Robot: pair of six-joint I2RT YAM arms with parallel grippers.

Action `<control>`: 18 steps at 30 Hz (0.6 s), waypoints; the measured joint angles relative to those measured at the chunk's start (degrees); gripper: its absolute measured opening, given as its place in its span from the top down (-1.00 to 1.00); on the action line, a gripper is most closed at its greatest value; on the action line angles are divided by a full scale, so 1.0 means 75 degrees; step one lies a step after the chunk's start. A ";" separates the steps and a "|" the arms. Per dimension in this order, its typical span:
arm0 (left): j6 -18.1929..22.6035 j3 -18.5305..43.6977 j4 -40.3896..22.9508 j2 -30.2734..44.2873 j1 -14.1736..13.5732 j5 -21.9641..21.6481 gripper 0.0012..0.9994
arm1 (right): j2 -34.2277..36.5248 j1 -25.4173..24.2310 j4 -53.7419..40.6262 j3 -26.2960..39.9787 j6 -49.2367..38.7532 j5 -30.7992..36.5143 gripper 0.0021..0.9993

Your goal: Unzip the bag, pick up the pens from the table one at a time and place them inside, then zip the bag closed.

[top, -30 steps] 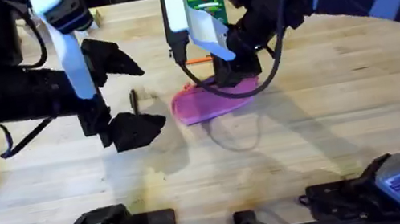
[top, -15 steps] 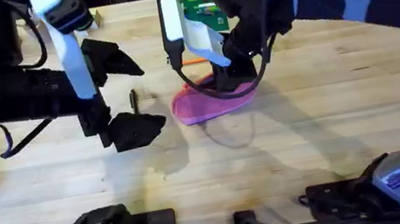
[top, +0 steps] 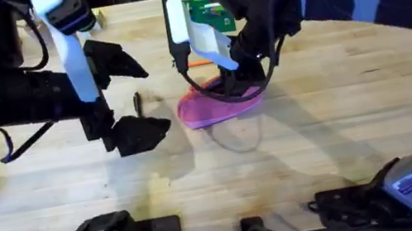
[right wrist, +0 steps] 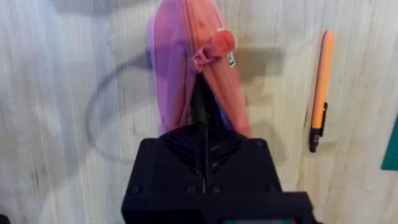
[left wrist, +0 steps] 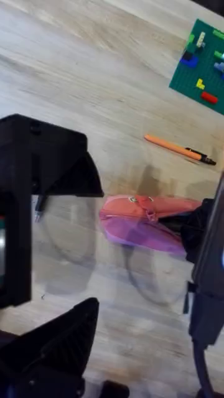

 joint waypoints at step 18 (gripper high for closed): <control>0.0000 0.0000 0.0017 0.0000 0.0000 0.0000 -0.99 | 0.0164 -0.0003 0.0000 0.0000 -0.0086 0.0041 -0.99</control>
